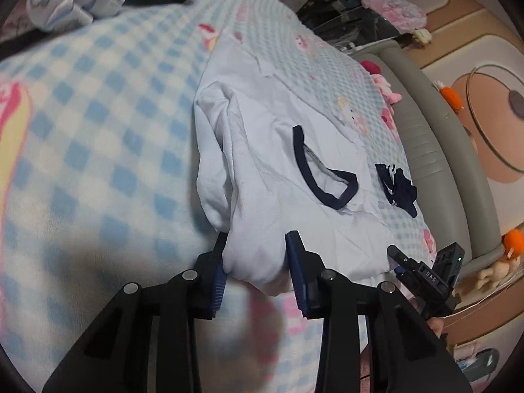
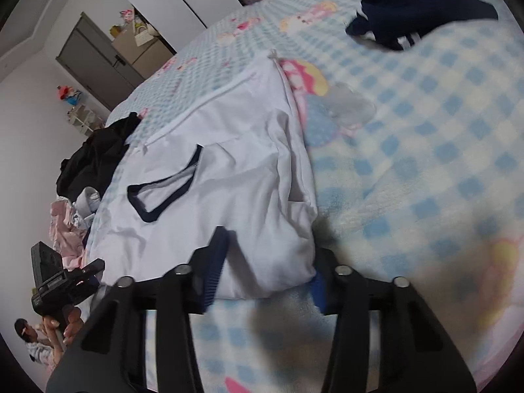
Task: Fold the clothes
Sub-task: 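Grasp the shirt side edge with both grippers and fold it inward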
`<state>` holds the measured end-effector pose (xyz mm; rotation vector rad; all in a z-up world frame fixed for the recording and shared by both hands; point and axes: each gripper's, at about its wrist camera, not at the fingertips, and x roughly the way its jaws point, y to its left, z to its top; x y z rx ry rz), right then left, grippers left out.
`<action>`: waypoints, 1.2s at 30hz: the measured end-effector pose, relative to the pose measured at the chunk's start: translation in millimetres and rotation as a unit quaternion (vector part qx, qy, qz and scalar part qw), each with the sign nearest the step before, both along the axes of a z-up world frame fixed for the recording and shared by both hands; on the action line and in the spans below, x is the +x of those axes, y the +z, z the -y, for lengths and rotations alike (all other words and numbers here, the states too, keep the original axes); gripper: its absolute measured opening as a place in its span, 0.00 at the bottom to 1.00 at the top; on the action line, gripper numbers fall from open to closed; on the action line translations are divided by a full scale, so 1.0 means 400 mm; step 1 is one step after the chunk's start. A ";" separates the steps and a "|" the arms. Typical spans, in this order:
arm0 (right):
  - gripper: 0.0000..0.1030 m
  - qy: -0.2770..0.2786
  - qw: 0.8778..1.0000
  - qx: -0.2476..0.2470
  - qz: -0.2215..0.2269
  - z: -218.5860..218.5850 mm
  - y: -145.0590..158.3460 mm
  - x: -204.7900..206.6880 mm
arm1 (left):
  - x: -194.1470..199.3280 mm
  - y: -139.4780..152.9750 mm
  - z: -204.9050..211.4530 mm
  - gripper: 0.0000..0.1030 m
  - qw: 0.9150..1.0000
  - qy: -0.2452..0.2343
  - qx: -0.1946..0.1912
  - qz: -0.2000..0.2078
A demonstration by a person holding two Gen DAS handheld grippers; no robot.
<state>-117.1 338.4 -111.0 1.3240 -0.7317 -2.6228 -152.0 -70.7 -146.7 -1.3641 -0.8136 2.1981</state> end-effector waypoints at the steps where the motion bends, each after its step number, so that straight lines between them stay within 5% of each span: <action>1: 0.35 -0.001 1.000 -0.004 -0.001 -0.005 0.000 0.001 | -0.006 -0.008 0.001 0.38 1.000 0.001 0.000 0.008; 3: 0.48 -0.008 1.000 -0.021 0.021 -0.013 -0.031 -0.016 | -0.029 -0.042 0.006 0.48 0.999 0.009 0.016 0.035; 5: 0.58 -0.005 0.999 -0.030 0.038 -0.011 -0.067 -0.038 | -0.040 -0.055 0.009 0.39 0.998 0.024 0.025 0.044; 7: 0.44 -0.008 0.999 -0.018 0.036 -0.004 -0.067 -0.039 | -0.028 -0.027 0.000 0.28 0.999 0.028 0.014 0.035; 9: 0.18 -0.014 1.000 -0.010 0.023 0.000 -0.034 -0.018 | -0.002 0.017 -0.008 0.25 1.000 0.021 -0.001 0.018; 11: 0.15 -0.016 1.000 -0.004 0.006 0.001 0.005 0.012 | 0.026 0.057 -0.006 0.24 1.000 0.012 -0.009 -0.001; 18: 0.12 -0.004 1.000 -0.019 -0.014 0.000 0.079 0.114 | 0.122 0.125 0.037 0.24 1.000 -0.005 -0.013 -0.003; 27: 0.13 0.010 1.000 0.013 0.012 0.000 0.042 0.251 | 0.247 0.083 0.021 0.24 0.998 -0.017 -0.050 0.038; 34: 0.14 0.000 0.999 0.012 0.033 -0.015 0.019 0.279 | 0.319 0.032 0.065 0.33 0.997 0.014 -0.034 0.071; 36: 0.19 -0.007 0.999 0.002 0.047 -0.027 0.004 0.281 | 0.332 0.033 0.097 0.33 0.997 0.019 0.000 0.072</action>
